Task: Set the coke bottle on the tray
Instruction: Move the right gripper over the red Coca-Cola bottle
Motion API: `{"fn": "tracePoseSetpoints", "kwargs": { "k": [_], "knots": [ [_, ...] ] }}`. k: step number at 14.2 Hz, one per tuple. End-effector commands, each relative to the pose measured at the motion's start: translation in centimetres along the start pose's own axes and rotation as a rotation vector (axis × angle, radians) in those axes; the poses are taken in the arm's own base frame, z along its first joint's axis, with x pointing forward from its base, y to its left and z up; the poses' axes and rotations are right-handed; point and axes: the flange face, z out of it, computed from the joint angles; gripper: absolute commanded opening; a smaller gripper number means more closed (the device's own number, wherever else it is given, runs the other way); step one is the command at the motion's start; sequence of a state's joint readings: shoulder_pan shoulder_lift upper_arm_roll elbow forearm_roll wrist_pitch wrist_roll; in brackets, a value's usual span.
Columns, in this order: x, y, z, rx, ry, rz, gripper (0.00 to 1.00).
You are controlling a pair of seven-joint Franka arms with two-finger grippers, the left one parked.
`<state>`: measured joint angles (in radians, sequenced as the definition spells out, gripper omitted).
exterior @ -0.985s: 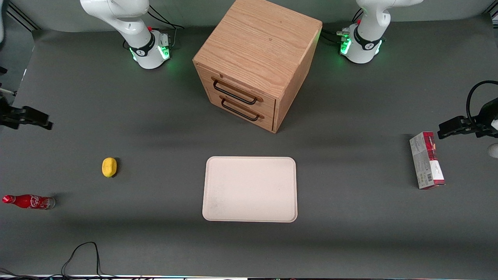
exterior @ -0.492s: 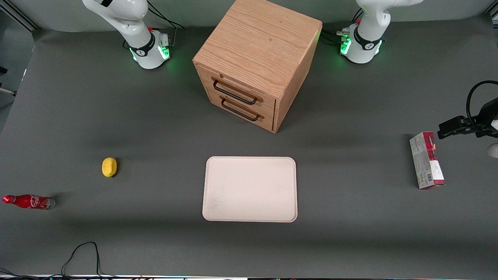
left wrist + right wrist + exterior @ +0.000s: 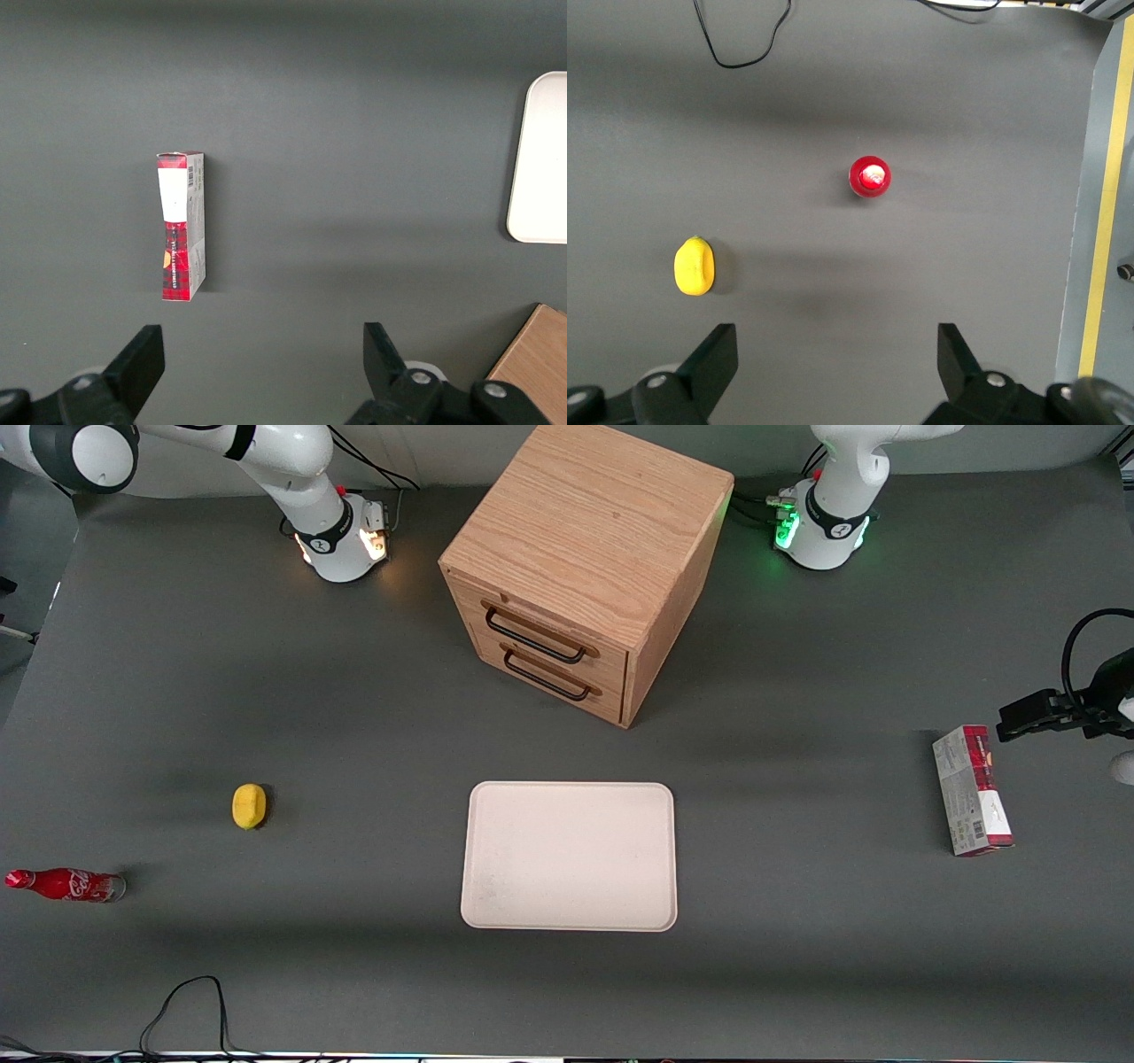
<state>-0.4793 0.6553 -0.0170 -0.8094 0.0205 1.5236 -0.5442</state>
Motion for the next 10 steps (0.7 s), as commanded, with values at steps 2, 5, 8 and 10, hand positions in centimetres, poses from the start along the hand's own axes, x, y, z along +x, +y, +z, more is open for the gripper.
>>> {"fn": "tracePoseSetpoints", "kwargs": {
  "k": [2, 5, 8, 10],
  "knots": [
    [0.0, 0.4, -0.9, 0.003, 0.027, -0.05, 1.0],
    [0.8, 0.8, 1.3, 0.009, 0.022, -0.056, 1.0],
    [2.3, 1.4, 5.9, 0.02, 0.018, -0.096, 1.0],
    [2.8, 1.7, 8.2, 0.025, 0.012, -0.099, 1.0]
  ]
}}
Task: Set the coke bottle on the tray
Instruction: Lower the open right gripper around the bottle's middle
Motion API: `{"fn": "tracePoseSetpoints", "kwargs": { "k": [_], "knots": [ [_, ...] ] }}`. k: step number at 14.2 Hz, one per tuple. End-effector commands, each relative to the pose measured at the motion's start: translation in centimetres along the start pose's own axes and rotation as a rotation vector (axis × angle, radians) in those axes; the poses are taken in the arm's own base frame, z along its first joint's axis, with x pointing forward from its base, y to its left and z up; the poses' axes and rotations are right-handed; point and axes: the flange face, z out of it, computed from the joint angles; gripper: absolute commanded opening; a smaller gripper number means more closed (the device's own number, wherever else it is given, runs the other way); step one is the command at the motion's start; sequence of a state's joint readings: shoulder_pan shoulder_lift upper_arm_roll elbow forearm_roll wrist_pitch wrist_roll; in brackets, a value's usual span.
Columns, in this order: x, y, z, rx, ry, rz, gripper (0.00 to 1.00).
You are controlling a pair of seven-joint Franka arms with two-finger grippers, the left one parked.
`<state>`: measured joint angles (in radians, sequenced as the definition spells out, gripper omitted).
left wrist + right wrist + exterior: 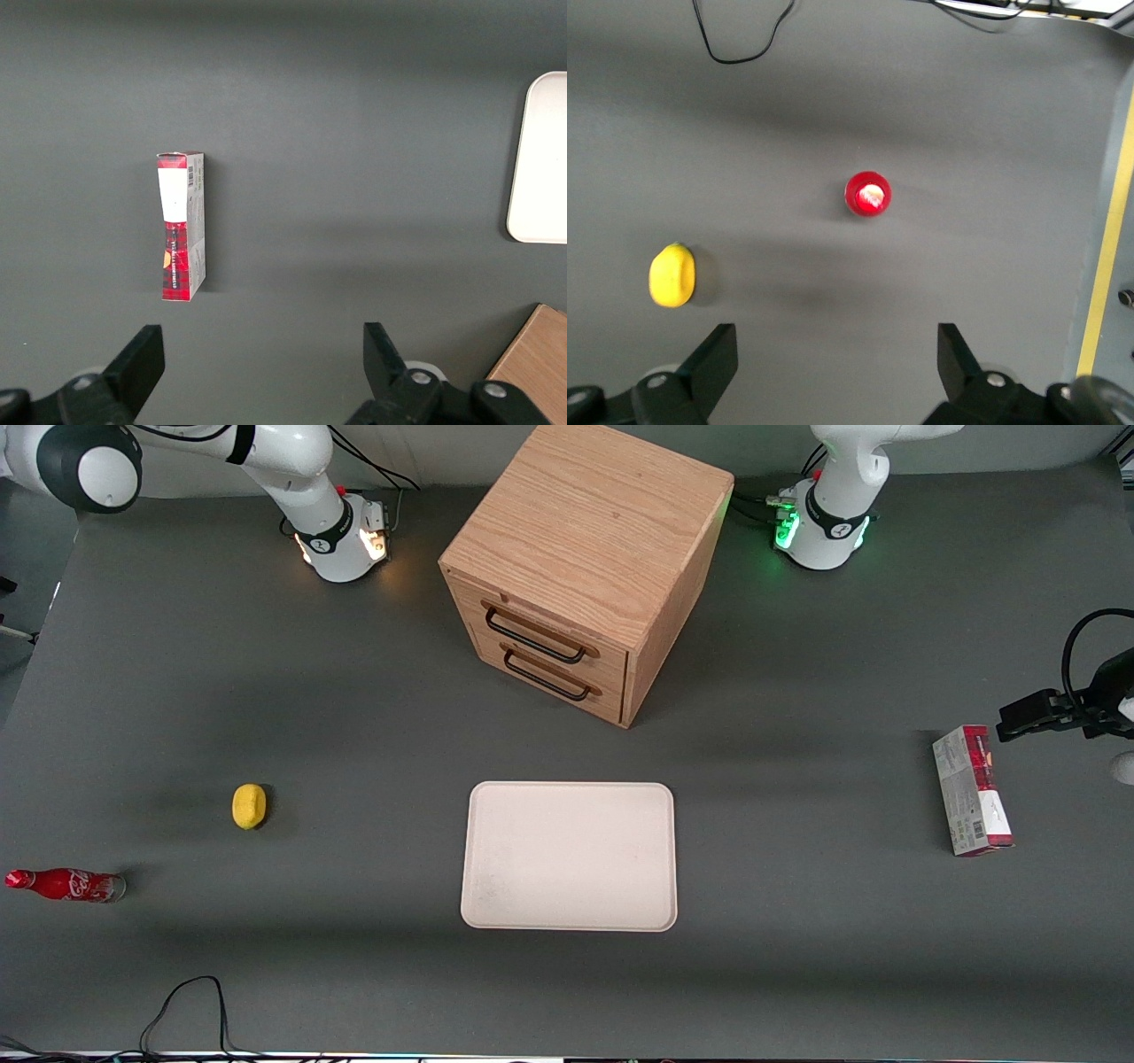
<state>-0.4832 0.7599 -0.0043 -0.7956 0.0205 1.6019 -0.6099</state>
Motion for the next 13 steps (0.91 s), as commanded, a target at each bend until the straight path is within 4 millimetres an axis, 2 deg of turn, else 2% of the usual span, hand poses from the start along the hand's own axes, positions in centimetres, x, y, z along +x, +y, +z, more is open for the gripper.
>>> {"fn": "tracePoseSetpoints", "kwargs": {
  "k": [1, 3, 5, 7, 12, 13],
  "knots": [
    [0.7, 0.8, 1.7, 0.006, 0.027, -0.03, 1.0],
    [1.2, 1.1, 2.2, -0.014, 0.053, -0.072, 1.0],
    [1.8, 1.4, 4.4, -0.012, 0.059, -0.112, 1.0],
    [1.4, 2.5, 5.8, 0.001, 0.062, -0.1, 1.0],
    [2.1, 2.9, 10.5, 0.008, 0.059, -0.099, 1.0],
    [2.2, 3.0, 10.8, 0.007, 0.061, -0.099, 1.0]
  ]
}}
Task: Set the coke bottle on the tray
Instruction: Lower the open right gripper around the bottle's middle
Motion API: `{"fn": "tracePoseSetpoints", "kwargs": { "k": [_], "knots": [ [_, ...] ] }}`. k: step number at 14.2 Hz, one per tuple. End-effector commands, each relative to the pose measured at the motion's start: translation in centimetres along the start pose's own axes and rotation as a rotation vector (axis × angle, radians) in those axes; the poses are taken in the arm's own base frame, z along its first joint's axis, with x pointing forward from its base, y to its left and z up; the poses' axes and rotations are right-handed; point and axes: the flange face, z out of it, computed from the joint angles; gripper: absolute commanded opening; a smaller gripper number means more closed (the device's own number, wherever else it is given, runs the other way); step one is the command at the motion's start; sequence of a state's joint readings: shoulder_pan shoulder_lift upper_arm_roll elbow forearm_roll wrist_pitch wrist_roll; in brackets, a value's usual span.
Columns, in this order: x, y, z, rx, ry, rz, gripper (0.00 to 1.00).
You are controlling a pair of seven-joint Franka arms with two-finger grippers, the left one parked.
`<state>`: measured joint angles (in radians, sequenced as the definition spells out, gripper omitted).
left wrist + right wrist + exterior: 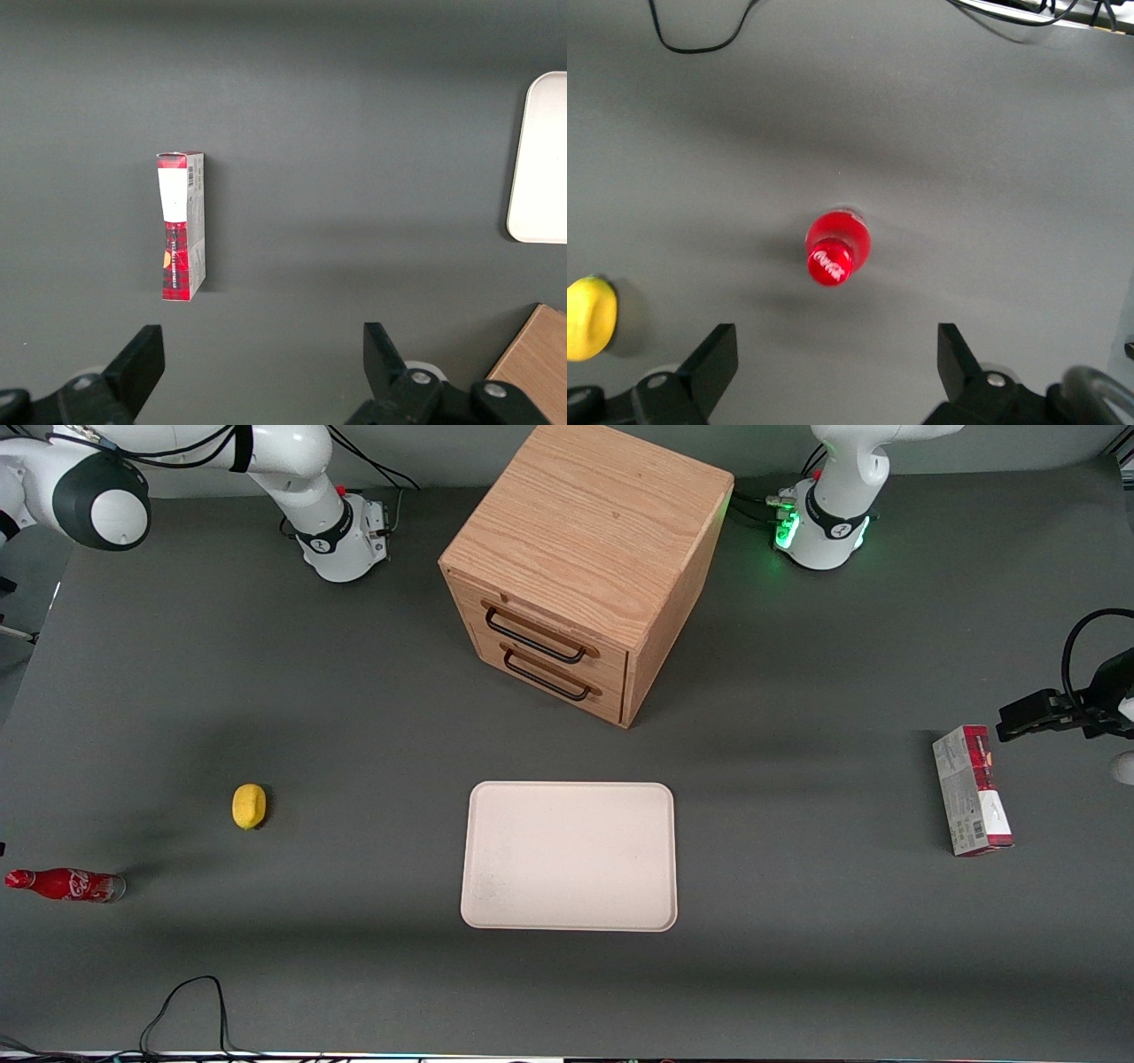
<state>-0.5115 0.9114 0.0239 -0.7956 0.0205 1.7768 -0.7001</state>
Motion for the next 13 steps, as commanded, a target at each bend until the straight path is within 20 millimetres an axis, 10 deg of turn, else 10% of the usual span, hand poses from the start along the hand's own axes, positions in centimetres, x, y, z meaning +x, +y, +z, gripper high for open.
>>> {"fn": "tracePoseSetpoints", "kwargs": {
  "k": [1, 13],
  "knots": [
    [0.6, 0.3, 1.3, 0.005, 0.032, -0.023, 1.0],
    [1.4, -0.1, 6.2, 0.019, 0.029, -0.032, 1.0]
  ]
}}
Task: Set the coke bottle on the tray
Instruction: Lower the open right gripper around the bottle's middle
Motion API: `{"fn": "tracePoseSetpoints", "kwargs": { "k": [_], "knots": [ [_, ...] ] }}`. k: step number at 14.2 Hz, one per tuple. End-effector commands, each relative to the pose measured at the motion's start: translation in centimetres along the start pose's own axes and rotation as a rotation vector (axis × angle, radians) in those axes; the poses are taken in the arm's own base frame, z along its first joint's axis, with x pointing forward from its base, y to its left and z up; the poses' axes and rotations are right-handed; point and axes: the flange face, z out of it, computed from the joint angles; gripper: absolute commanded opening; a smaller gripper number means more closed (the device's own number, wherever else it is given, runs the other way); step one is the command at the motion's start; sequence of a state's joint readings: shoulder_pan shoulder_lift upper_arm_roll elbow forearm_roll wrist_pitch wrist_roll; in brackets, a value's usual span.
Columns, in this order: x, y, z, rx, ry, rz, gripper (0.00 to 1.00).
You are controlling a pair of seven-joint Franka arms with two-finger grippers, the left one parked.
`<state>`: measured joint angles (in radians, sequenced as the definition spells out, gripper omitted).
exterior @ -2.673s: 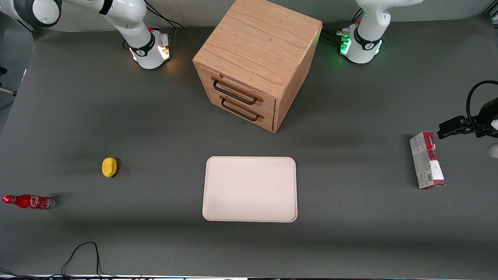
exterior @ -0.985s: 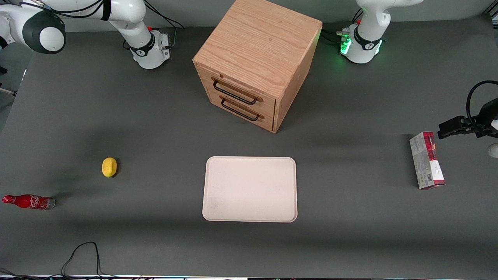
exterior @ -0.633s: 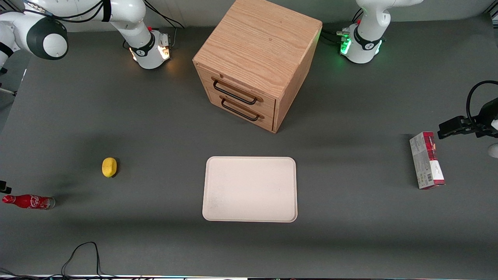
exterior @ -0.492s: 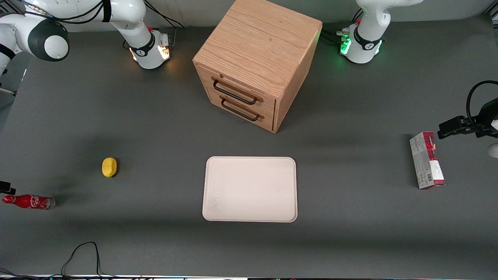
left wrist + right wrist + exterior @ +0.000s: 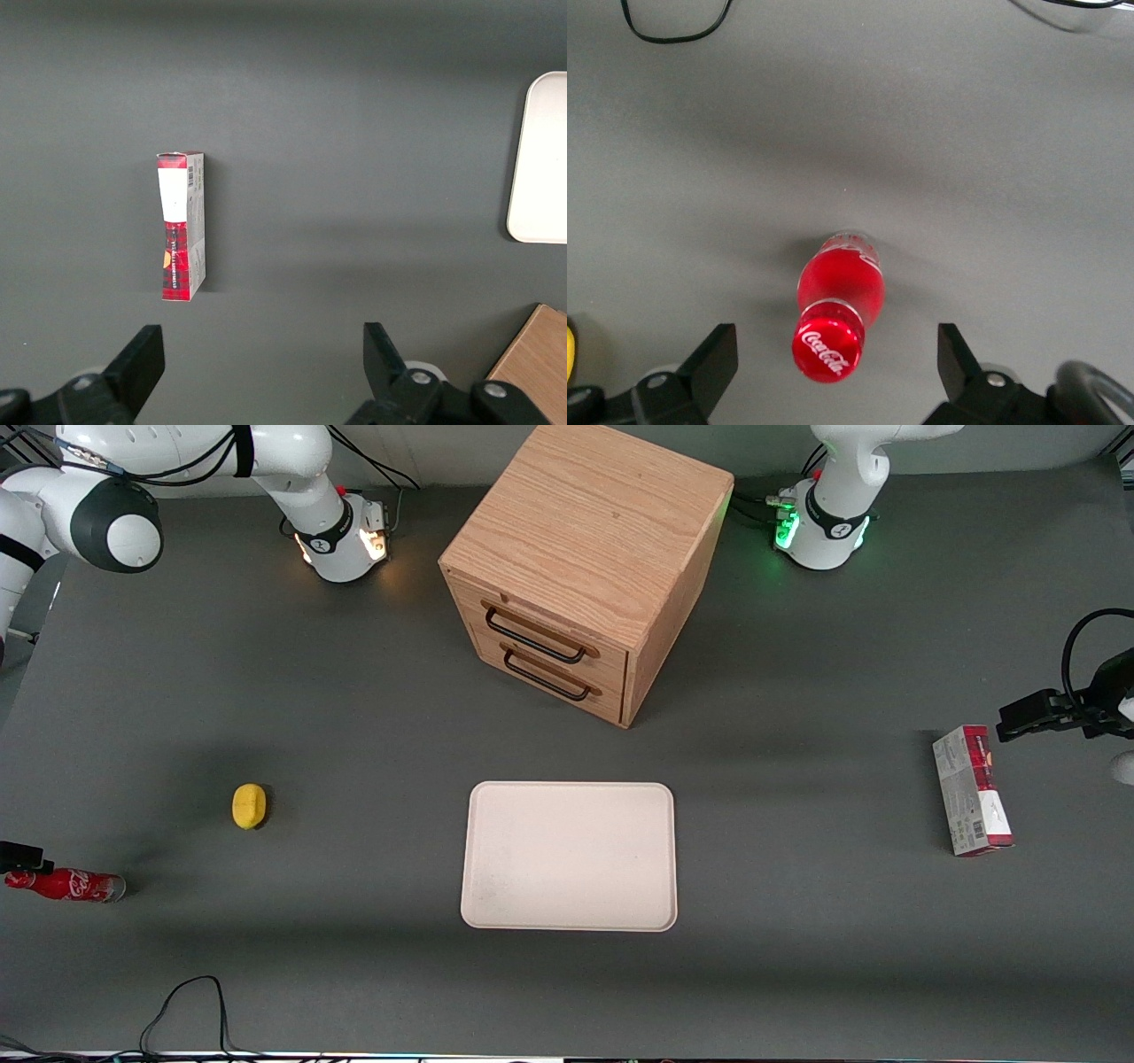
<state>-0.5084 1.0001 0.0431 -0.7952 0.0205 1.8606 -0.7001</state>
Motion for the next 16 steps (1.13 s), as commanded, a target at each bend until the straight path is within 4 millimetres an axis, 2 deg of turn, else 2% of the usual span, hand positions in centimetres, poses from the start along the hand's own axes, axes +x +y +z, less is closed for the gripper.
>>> {"fn": "tracePoseSetpoints", "kwargs": {
  "k": [1, 6, 14, 16],
  "knots": [
    [0.3, 0.1, 0.1, 0.003, 0.02, -0.023, 1.0],
    [1.3, -1.0, 0.3, -0.001, 0.023, -0.042, 1.0],
    [0.9, -0.4, 0.6, -0.002, 0.023, -0.079, 1.0],
    [0.8, -0.4, 0.6, -0.002, 0.022, -0.095, 0.93]
  ]
}}
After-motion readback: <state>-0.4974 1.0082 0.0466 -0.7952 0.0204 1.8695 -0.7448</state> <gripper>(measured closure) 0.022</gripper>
